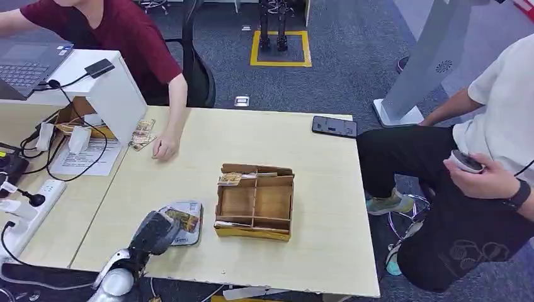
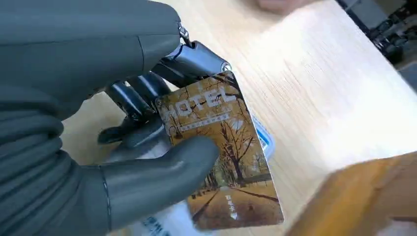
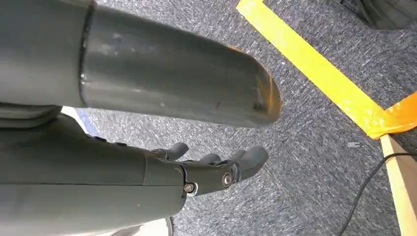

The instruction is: Pass the card to the sensor for recognition and then transmit it.

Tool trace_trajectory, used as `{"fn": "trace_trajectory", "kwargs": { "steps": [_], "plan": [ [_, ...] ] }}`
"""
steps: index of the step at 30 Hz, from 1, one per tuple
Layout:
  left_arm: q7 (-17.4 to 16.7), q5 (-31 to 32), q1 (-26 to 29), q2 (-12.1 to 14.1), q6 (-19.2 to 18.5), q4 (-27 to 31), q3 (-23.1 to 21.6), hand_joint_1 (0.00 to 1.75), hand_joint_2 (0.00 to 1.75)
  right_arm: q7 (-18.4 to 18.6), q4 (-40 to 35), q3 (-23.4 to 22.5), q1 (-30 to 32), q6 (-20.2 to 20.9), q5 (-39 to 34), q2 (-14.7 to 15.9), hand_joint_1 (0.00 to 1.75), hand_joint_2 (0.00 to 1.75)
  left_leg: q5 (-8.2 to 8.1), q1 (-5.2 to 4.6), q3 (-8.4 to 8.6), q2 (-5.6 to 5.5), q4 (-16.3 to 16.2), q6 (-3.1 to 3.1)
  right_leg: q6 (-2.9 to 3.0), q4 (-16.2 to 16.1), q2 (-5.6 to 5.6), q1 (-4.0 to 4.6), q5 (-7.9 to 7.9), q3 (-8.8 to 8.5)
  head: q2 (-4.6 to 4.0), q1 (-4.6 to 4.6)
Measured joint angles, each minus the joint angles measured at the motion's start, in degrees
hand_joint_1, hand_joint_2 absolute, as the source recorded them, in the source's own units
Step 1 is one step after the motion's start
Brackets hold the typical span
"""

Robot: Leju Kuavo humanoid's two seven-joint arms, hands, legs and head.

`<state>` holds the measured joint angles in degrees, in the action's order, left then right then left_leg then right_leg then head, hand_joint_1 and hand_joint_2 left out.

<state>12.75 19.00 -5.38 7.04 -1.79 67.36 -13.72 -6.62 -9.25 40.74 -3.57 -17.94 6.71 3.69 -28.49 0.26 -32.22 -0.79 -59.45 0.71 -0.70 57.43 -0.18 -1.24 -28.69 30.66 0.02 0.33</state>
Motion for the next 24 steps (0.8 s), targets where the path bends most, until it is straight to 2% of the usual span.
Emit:
{"fn": "trace_trajectory", "kwargs": {
  "steps": [3,5,8,13,17,20,24],
  "plan": [
    [2.63,-5.50,0.83,-0.72,0.52,1.92,1.13,1.75,1.75,-0.13,0.00,0.00,-0.04,-0.07,0.17,0.00,0.00,0.00,0.00,0.00,-0.06,-0.02,-0.01,0.00,0.00,0.00,-0.02,0.00,0.01,0.08,-0.02,0.00],
    [4.19,-9.02,0.84,-1.46,2.54,3.61,2.32,1.75,1.75,-0.13,0.00,0.00,0.02,-0.18,0.33,0.00,0.00,0.00,0.05,0.00,-0.16,-0.01,-0.03,-0.02,0.00,0.00,-0.01,0.00,0.03,0.19,0.00,0.00],
    [6.61,-13.53,-0.95,-2.90,8.32,7.18,5.67,1.75,1.75,-0.33,0.00,0.00,-0.08,-0.85,0.44,0.00,0.00,0.00,0.13,0.00,-0.32,-0.03,-0.04,-0.01,-0.07,0.00,-0.02,0.00,0.10,0.31,-0.02,0.02],
    [8.69,-15.05,-3.53,-3.47,13.85,10.80,9.28,1.75,1.75,-0.11,-0.02,0.09,-0.23,-0.79,1.00,-0.07,0.00,0.00,0.14,0.02,-0.34,-0.03,-0.03,-0.02,-0.06,0.00,-0.01,0.01,0.10,0.35,-0.02,0.00],
    [11.58,-8.46,-6.49,-3.08,21.54,11.17,10.47,1.75,1.75,0.44,-0.02,0.68,-0.44,0.39,1.77,-0.09,0.00,0.00,0.14,0.02,-0.37,-0.04,-0.03,-0.02,-0.06,0.01,-0.02,0.01,0.10,0.36,0.00,0.02],
    [12.36,-2.27,-8.72,-2.55,25.58,10.95,10.60,1.75,1.75,0.59,-0.04,1.16,-0.75,1.18,2.34,-0.09,0.00,0.00,0.14,0.02,-0.39,-0.06,-0.03,-0.03,-0.06,0.01,-0.03,0.01,0.10,0.37,-0.02,0.00],
    [11.97,10.25,-12.12,-0.85,31.96,8.48,10.60,1.75,1.75,0.57,-0.22,1.51,-1.43,2.14,3.08,-0.09,0.00,0.00,0.15,0.01,-0.39,-0.03,-0.04,-0.03,-0.06,0.01,0.00,0.00,0.14,0.40,-0.02,0.02]
  ]
}}
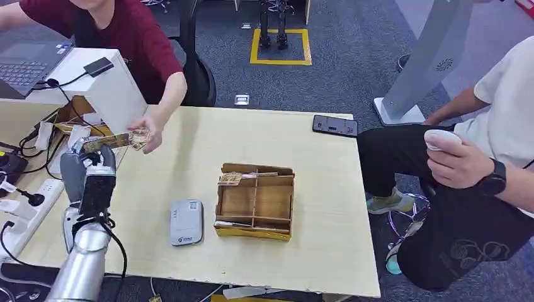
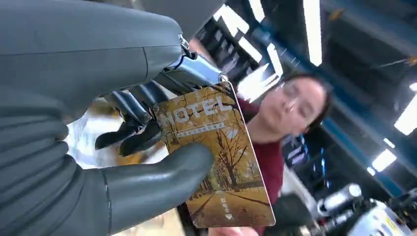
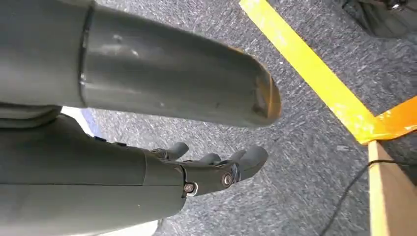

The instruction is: Pass the card to the sensor for recognition and then transmit it.

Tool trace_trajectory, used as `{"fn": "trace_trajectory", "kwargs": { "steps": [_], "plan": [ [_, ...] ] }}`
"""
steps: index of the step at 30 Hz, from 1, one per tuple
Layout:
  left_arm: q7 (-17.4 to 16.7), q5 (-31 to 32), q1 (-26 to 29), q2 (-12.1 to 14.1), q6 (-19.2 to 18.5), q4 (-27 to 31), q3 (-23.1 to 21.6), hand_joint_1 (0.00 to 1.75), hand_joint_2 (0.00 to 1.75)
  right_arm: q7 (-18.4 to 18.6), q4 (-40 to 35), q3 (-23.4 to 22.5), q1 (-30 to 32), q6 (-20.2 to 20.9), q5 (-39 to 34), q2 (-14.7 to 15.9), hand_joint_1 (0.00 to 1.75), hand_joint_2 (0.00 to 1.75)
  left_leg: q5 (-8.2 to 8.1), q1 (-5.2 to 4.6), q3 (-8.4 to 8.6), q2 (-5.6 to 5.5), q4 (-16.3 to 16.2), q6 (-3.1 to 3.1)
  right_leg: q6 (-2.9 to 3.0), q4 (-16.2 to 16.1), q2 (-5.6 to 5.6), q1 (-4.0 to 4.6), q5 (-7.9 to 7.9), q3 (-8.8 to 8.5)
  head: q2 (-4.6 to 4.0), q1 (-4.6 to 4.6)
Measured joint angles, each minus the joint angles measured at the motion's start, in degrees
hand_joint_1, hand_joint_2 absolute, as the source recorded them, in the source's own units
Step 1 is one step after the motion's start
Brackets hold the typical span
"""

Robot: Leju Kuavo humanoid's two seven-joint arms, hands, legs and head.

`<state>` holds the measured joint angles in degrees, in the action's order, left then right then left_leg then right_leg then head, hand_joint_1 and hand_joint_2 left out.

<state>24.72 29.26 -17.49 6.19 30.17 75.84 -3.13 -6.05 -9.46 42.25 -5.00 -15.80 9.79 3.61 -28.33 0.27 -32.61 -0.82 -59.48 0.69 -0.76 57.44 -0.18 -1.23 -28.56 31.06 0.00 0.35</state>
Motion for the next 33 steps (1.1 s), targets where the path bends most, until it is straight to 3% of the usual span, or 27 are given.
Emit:
{"fn": "trace_trajectory", "kwargs": {
  "steps": [4,12,13,23,25,29,31,33],
  "plan": [
    [-1.46,9.14,-3.16,1.74,4.21,-4.16,-0.04,1.75,1.75,0.00,-0.17,0.24,-0.73,0.28,0.46,0.00,0.00,0.00,0.02,0.00,0.00,0.02,0.00,0.02,0.01,0.00,0.03,0.00,0.01,0.02,0.00,0.00],
    [-1.55,9.17,-5.00,2.53,4.72,-7.78,-0.04,1.75,1.75,0.04,-0.31,0.44,-0.99,0.26,0.46,0.00,0.00,0.00,0.01,0.00,-0.05,0.06,0.00,0.02,0.01,0.00,0.10,0.00,0.01,0.09,0.02,-0.02],
    [-1.48,9.12,-5.00,2.53,4.72,-7.91,-0.04,0.00,1.75,0.04,-0.31,0.44,-0.96,0.26,0.46,0.00,0.00,0.00,0.01,0.00,-0.06,0.06,0.00,0.02,0.01,0.00,0.11,0.00,0.01,0.10,0.00,0.00],
    [-0.30,7.29,-4.83,3.39,4.04,-9.29,-0.04,0.00,1.75,0.02,-0.31,0.44,-0.95,0.28,0.50,0.02,0.00,0.00,0.01,0.00,-0.12,0.05,0.00,0.02,0.01,0.00,0.09,0.00,0.01,0.14,0.02,-0.02],
    [-0.17,4.42,-4.80,3.39,2.41,-9.37,-0.04,0.00,1.75,0.02,-0.31,0.44,-0.95,0.17,0.46,0.02,0.00,0.00,0.02,0.00,-0.11,0.05,0.00,0.02,0.01,0.00,0.09,0.00,0.01,0.14,0.02,-0.02],
    [-0.52,-6.16,-3.28,2.86,-7.43,-8.45,-0.04,0.00,1.75,-0.33,-0.31,0.22,-0.70,-0.99,-0.29,0.02,0.00,0.00,0.01,-0.01,-0.11,0.06,0.00,0.02,0.01,0.00,0.10,0.00,0.01,0.14,0.02,-0.02],
    [0.87,-9.34,-0.13,2.73,-14.69,-4.91,-0.70,0.00,1.75,-0.68,-0.28,-0.20,-0.25,-1.27,-0.92,0.02,0.00,0.00,0.00,-0.01,-0.13,0.12,0.00,0.02,0.01,0.00,0.15,-0.01,0.01,0.15,0.00,0.00],
    [3.97,-8.83,4.16,3.26,-19.58,0.51,-2.50,0.00,1.75,-1.20,-0.26,-0.57,0.41,-1.27,-1.40,0.09,0.00,0.00,-0.04,-0.02,-0.14,0.14,0.00,0.01,0.00,-0.01,0.18,-0.01,-0.01,0.17,0.02,0.00]
  ]
}}
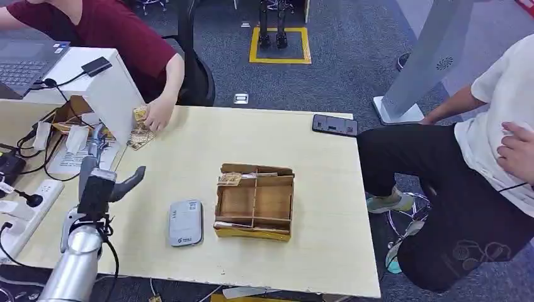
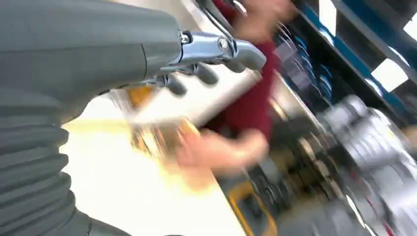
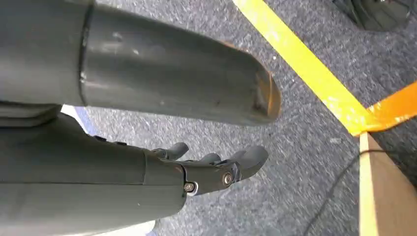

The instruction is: Pass the card to the sensor for recognition and then transmit it.

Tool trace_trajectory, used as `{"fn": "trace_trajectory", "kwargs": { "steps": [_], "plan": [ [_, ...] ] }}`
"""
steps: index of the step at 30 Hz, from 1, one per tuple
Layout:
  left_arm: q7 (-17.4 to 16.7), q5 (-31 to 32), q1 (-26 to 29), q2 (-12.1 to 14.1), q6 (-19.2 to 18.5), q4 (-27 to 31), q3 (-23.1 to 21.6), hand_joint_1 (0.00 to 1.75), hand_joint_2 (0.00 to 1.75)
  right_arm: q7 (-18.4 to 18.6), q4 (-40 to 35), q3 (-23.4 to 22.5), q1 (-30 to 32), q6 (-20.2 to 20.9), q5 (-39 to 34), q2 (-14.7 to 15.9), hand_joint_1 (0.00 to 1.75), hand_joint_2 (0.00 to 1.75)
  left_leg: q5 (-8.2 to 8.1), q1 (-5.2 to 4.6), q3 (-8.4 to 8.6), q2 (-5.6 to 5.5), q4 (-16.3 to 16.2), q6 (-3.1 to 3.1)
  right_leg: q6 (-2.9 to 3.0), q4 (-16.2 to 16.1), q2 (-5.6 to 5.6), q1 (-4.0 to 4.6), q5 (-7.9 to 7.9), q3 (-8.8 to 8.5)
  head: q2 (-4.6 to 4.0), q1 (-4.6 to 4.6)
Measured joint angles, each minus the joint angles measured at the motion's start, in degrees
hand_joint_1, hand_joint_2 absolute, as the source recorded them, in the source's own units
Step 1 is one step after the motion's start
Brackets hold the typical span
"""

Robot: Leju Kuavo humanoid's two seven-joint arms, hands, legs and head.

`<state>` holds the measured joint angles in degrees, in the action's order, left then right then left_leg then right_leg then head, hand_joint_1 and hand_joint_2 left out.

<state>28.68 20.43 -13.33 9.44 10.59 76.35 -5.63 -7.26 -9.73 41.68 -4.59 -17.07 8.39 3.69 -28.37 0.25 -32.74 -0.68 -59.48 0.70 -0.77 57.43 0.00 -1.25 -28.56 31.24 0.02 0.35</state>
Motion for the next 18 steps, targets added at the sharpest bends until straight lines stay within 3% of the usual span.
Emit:
{"fn": "trace_trajectory", "kwargs": {
  "steps": [2,5,10,15,18],
  "plan": [
    [3.07,1.55,4.72,1.01,-3.07,5.71,-3.15,0.00,1.75,-0.11,0.09,-0.09,0.63,0.09,-0.20,0.15,0.00,0.00,-0.09,-0.01,-0.05,0.00,0.00,0.02,-0.03,-0.02,0.01,-0.01,-0.04,0.03,0.00,-0.02],
    [5.72,6.64,9.29,2.38,-2.98,11.04,-7.47,0.00,1.75,-0.35,0.13,-0.20,0.87,0.11,-0.24,0.33,0.00,0.00,-0.14,-0.01,-0.06,0.00,0.00,0.04,-0.04,-0.05,0.00,-0.01,-0.06,0.08,0.00,0.00],
    [7.08,24.57,12.65,4.50,10.49,13.42,-16.94,0.00,1.75,-0.68,0.13,-0.48,0.07,0.44,0.22,0.44,0.00,0.00,-0.10,-0.01,-0.04,0.00,0.00,0.04,-0.04,-0.05,-0.04,0.00,-0.02,0.04,-0.02,-0.02],
    [6.45,27.26,13.96,5.40,15.81,14.53,-21.72,0.00,1.75,-0.55,0.13,-0.66,-0.34,0.37,0.35,0.44,0.00,0.00,-0.02,0.00,-0.03,-0.02,0.00,0.04,-0.03,-0.04,-0.07,0.00,-0.01,0.02,-0.02,0.00],
    [1.90,34.73,14.36,5.90,20.44,14.84,-24.58,0.00,1.75,0.13,0.13,-0.81,-0.34,0.66,0.72,0.48,0.00,0.00,-0.02,0.00,-0.05,-0.04,0.00,0.04,-0.03,-0.03,-0.08,0.00,-0.01,0.02,0.00,-0.02]
  ]
}}
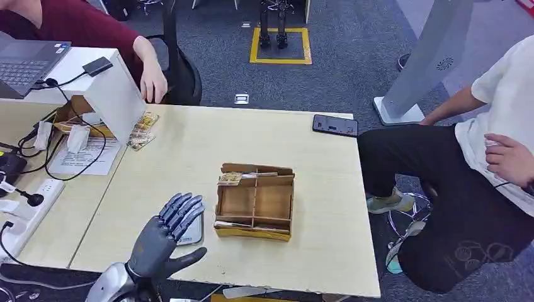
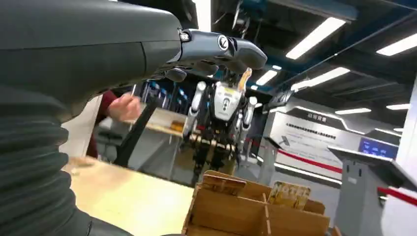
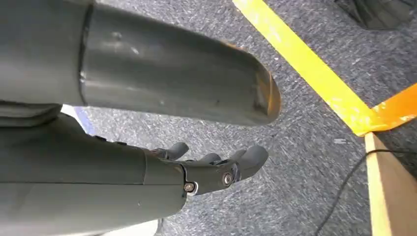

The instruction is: Pass the card to the sensor for recognition and then transmit it.

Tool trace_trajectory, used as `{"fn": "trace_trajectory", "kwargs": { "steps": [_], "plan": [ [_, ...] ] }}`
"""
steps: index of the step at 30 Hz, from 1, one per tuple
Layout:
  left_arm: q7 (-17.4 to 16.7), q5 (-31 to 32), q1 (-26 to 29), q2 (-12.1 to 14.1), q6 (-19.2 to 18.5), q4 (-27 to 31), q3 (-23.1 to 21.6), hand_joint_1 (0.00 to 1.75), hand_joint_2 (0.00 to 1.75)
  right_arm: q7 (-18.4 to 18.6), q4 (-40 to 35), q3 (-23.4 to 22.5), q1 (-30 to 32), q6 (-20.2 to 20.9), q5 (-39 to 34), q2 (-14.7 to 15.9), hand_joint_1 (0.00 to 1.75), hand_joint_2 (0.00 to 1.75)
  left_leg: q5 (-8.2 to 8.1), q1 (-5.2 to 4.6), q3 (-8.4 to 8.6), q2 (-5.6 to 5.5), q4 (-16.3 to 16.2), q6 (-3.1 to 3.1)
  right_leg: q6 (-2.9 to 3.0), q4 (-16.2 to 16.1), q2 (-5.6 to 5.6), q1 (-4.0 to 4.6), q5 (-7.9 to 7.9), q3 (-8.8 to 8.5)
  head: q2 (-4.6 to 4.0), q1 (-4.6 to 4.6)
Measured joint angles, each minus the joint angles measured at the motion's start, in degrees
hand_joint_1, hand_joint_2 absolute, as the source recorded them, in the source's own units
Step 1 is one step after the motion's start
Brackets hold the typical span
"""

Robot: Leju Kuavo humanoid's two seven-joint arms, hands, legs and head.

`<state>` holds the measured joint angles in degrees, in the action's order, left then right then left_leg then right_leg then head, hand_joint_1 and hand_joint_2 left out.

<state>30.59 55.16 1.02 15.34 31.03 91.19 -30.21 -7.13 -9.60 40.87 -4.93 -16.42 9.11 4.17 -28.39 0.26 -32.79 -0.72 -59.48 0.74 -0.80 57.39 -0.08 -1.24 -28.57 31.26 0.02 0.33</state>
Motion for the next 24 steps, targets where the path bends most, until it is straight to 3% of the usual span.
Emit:
{"fn": "trace_trajectory", "kwargs": {
  "steps": [3,6,24],
  "plan": [
    [-3.33,3.84,-0.13,0.75,4.36,-0.57,-1.83,0.00,1.75,0.04,0.00,0.00,-0.07,0.44,0.48,0.05,0.00,0.00,-0.01,-0.01,0.00,0.01,0.00,0.00,0.00,0.00,0.01,-0.01,0.00,0.01,-0.02,0.02],
    [-4.56,5.59,-0.41,0.98,6.11,-3.26,-3.25,0.00,1.75,0.04,-0.02,0.00,-0.39,0.63,0.66,0.07,0.00,0.00,-0.01,-0.01,0.00,0.01,0.00,0.00,0.00,0.00,0.01,-0.01,0.00,0.02,0.00,0.02],
    [-9.61,9.47,-2.51,0.20,6.98,-10.54,-6.79,0.00,1.75,0.42,-0.09,-0.02,-0.69,0.53,1.03,0.07,0.00,0.00,0.00,-0.01,0.00,0.01,0.00,0.00,0.00,0.00,0.00,-0.01,0.00,0.02,-0.02,0.00]
  ]
}}
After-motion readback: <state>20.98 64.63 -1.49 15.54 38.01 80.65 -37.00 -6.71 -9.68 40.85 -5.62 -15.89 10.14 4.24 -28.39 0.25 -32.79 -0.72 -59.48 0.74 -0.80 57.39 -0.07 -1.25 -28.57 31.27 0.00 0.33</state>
